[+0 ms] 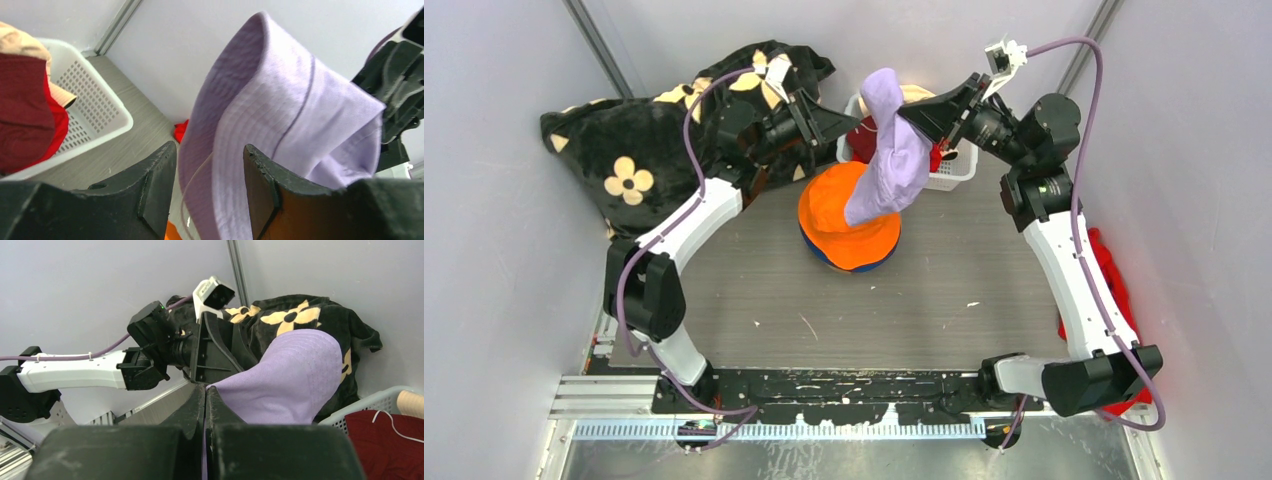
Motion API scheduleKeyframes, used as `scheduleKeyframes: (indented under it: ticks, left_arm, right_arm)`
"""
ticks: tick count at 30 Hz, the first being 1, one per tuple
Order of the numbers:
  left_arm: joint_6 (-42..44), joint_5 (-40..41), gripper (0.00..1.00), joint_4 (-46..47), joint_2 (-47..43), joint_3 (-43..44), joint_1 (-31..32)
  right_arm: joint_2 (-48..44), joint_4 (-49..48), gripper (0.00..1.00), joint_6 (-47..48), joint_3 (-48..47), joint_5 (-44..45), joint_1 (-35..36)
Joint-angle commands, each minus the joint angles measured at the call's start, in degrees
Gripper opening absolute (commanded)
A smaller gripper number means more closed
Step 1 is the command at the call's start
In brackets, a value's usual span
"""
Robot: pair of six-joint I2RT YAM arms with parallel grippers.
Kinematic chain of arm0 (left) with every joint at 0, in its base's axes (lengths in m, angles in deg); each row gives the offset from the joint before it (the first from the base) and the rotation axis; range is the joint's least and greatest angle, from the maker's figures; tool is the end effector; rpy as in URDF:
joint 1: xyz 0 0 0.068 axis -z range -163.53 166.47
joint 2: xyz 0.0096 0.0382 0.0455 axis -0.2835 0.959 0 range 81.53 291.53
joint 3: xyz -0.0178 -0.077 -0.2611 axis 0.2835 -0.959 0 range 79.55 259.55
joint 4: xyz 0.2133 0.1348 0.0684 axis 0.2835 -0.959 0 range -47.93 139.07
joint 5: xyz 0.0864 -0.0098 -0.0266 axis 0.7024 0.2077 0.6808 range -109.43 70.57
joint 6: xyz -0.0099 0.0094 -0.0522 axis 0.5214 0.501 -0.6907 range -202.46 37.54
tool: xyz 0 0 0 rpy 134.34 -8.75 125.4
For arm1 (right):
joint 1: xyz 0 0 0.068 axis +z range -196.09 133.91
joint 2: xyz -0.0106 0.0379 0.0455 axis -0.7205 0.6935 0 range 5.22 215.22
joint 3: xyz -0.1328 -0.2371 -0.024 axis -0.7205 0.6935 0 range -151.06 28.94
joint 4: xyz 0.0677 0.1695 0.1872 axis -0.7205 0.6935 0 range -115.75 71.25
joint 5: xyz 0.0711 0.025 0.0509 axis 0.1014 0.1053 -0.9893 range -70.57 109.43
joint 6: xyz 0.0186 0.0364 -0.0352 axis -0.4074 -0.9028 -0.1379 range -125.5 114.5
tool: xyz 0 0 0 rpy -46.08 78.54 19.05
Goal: Stack the hats
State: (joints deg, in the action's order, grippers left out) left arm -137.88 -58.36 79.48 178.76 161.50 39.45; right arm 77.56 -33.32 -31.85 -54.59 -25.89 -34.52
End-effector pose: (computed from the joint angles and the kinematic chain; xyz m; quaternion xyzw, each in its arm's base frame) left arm 0.3628 -0.1782 0.3952 0.0940 0.6242 -0.6302 0.4521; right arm 0.2520 0.0775 0.5033 -0.2414 0.5733 0.4559 0.6365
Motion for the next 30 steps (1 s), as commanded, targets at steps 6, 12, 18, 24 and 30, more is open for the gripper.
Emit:
scheduleKeyframes:
  ticks: [6, 12, 18, 24, 30]
  left_arm:
    - [-1.52, -1.31, 0.52, 4.76, -3.79, -1.70, 0.15]
    - [-2.79, 1.33, 0.53, -0.41, -9.87, -7.61, 0.37]
    - [-3.04, 2.30, 0.53, -4.46, -13.17, -10.26, 0.81]
    - [-3.43, 2.18, 0.53, -5.60, -13.24, -11.14, 1.84]
    - [-4.33, 2.34, 0.53, -4.89, -12.37, -11.59, 2.33]
  right_arm:
    - [0.13, -4.21, 0.01, -1.02, -1.72, 1.61, 0.35]
    - [1.34, -6.44, 0.01, -2.19, -3.88, 3.00, 0.29]
    - [3.52, -7.32, 0.01, -2.82, -7.61, 3.74, 0.32]
    - [5.28, -8.45, 0.01, -3.80, -10.70, 3.79, 0.35]
    - [6.51, -9.66, 0.01, -5.14, -12.58, 3.40, 0.37]
